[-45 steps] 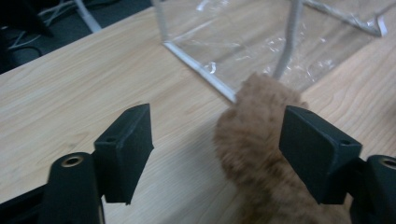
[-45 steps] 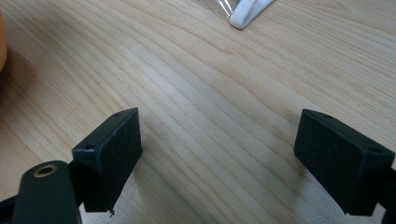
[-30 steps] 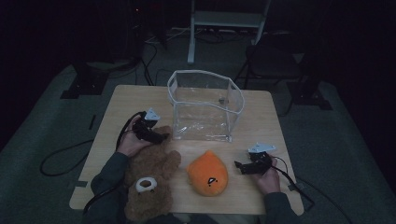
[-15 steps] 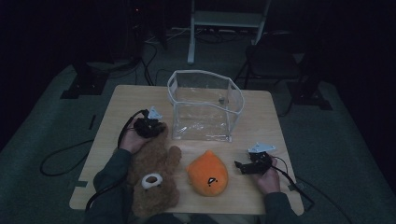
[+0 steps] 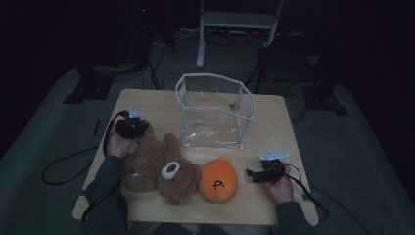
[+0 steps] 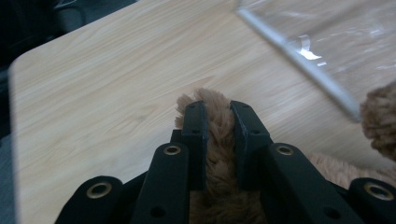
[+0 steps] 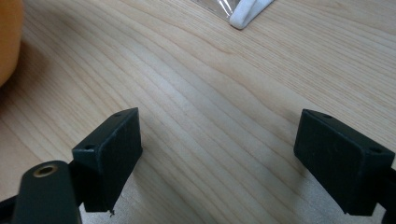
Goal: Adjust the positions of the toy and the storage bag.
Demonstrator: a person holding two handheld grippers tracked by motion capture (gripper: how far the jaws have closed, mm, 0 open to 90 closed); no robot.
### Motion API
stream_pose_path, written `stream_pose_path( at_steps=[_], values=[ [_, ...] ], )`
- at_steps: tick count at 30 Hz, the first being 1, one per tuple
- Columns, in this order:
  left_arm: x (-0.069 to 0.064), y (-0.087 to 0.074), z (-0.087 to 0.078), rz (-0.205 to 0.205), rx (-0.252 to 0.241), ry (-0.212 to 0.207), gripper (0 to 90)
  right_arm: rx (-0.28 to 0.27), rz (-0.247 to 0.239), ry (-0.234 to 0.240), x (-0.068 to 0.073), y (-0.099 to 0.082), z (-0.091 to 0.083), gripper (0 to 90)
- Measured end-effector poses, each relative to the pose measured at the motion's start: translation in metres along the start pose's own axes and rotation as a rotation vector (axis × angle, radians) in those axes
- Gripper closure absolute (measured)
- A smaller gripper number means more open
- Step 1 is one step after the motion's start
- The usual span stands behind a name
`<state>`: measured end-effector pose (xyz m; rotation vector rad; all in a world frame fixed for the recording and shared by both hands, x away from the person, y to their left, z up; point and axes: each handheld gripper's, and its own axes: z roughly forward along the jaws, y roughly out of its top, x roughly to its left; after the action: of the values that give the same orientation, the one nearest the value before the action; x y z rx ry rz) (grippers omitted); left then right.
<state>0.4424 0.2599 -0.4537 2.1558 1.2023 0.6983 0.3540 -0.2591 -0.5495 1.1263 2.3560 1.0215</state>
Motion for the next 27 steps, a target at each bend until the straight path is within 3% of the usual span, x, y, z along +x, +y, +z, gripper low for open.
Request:
stream_pose_path(
  at_steps=[7,12,15,20,27],
  values=[
    [0.016,-0.025,-0.015,-0.033,0.033,0.075,77.4,0.000,0.000,0.000,0.000,0.000,0.000,14.5],
    [0.016,-0.037,-0.022,-0.043,0.042,0.090,76.8,0.000,0.001,0.000,0.000,0.000,0.000,14.5],
    [0.013,-0.033,-0.026,-0.047,0.014,0.087,71.8,0.000,0.000,-0.001,0.000,0.000,0.000,14.4],
    [0.001,-0.017,-0.034,-0.028,-0.046,0.067,52.8,0.000,0.001,0.000,0.000,0.000,0.000,14.5],
    [-0.022,0.006,-0.040,0.011,-0.117,-0.007,45.8,0.000,0.001,-0.001,0.000,0.000,0.000,14.4]
  ],
)
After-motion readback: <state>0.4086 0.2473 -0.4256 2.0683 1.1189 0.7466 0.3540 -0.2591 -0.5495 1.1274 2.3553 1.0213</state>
